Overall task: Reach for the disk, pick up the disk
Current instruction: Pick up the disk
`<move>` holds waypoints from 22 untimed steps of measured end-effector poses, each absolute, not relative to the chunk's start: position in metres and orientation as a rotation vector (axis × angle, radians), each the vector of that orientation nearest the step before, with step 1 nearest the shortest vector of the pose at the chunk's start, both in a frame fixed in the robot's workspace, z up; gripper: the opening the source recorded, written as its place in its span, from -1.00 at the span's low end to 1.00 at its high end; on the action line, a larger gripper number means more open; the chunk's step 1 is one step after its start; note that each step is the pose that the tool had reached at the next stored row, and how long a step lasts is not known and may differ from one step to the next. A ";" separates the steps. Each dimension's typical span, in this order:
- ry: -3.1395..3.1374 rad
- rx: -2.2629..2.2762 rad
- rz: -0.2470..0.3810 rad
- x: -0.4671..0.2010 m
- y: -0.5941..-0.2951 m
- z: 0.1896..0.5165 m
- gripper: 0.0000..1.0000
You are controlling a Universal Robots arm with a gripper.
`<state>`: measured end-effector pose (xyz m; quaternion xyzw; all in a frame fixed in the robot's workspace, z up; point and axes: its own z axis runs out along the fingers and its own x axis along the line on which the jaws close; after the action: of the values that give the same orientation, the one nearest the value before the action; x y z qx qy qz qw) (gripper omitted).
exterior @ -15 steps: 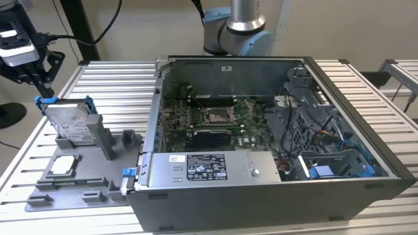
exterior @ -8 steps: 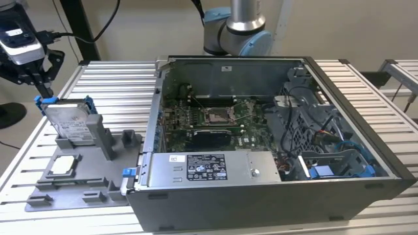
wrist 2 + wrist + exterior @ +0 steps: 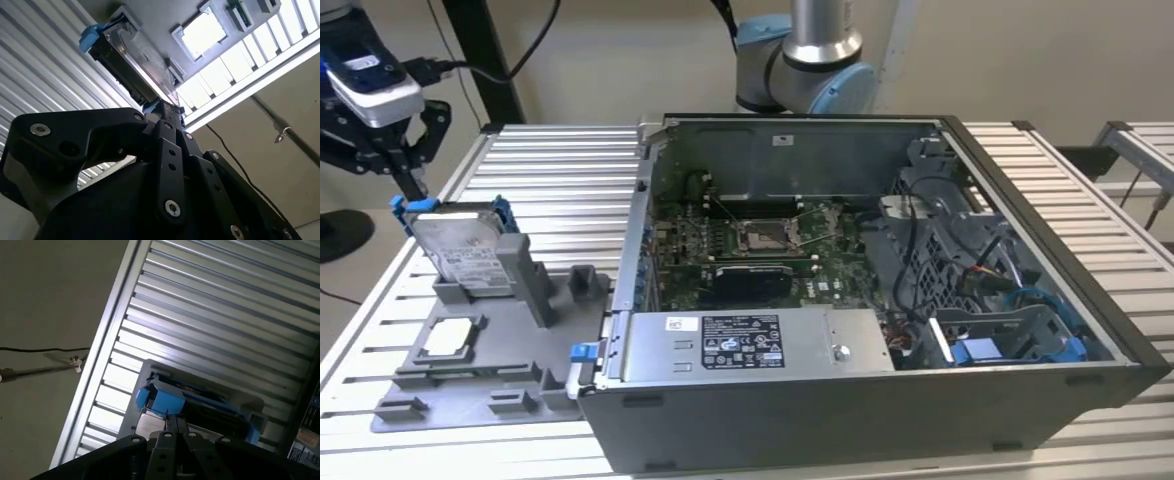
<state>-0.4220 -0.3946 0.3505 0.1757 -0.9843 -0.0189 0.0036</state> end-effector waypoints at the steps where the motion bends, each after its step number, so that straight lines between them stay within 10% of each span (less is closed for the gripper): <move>1: -3.080 0.575 -0.059 -0.422 -0.395 0.350 -1.00; 22: -2.964 1.001 -0.057 -0.422 -0.395 0.350 -1.00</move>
<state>-0.4219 -0.3946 0.3505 0.3199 -0.9473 -0.0181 0.0064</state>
